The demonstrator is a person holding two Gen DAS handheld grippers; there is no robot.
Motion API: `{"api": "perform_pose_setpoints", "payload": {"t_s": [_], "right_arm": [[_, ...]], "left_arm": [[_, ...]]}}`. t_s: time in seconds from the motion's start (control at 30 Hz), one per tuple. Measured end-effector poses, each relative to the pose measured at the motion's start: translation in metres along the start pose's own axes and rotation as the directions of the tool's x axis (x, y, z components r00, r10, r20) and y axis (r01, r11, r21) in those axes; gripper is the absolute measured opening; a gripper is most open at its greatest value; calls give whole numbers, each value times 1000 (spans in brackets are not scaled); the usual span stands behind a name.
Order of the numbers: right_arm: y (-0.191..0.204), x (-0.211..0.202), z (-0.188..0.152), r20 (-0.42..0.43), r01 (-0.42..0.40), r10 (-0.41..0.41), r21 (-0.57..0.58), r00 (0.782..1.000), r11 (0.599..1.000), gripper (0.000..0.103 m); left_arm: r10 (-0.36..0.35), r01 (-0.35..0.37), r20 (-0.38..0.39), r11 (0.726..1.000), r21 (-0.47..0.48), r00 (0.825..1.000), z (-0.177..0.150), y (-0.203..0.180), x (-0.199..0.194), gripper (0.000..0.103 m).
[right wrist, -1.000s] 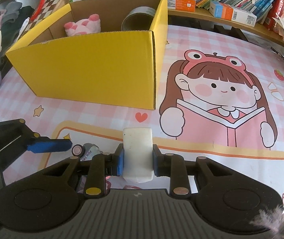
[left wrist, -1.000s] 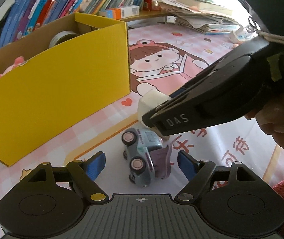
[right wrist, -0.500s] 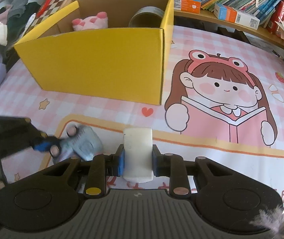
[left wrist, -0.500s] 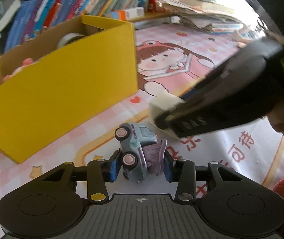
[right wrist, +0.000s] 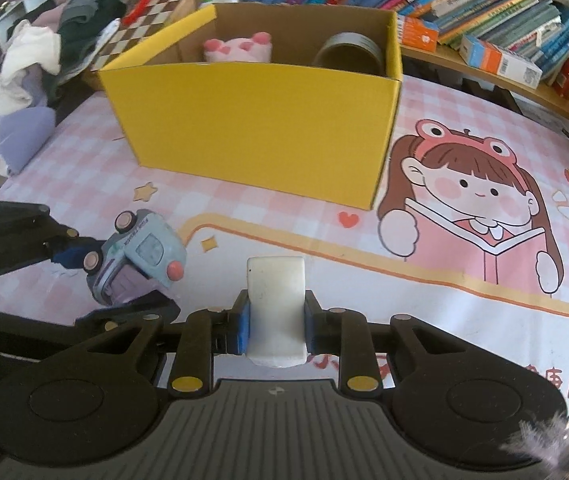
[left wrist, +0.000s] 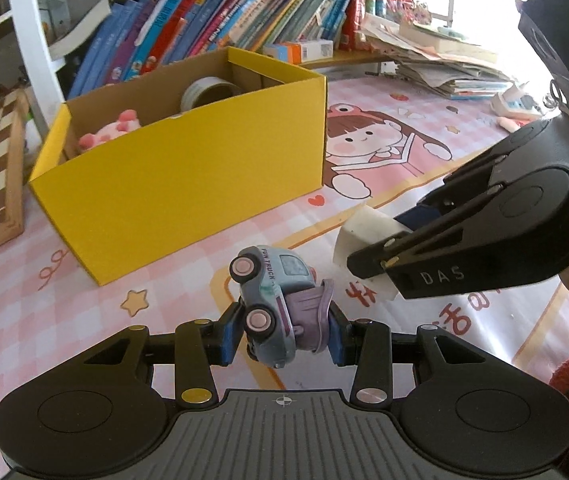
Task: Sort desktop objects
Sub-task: 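Lift grey car with left gripper while right carries white block over yellow box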
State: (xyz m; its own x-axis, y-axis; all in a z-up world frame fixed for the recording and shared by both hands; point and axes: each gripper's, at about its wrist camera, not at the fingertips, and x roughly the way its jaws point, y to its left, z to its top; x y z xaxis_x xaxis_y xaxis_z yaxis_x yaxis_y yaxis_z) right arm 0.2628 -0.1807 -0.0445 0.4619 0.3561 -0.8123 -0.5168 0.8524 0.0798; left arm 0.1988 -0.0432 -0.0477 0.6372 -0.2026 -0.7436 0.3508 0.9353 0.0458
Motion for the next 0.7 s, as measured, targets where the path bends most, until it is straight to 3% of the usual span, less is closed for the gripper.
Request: {"api": "perform_pose_setpoints", "payload": {"t_s": [0.7], "right_arm": [[26, -33, -22, 14, 1, -2, 3, 1000, 1000, 23]], "left_arm": [[-37, 34, 50, 998, 50, 998, -9, -9, -38, 41]]}}
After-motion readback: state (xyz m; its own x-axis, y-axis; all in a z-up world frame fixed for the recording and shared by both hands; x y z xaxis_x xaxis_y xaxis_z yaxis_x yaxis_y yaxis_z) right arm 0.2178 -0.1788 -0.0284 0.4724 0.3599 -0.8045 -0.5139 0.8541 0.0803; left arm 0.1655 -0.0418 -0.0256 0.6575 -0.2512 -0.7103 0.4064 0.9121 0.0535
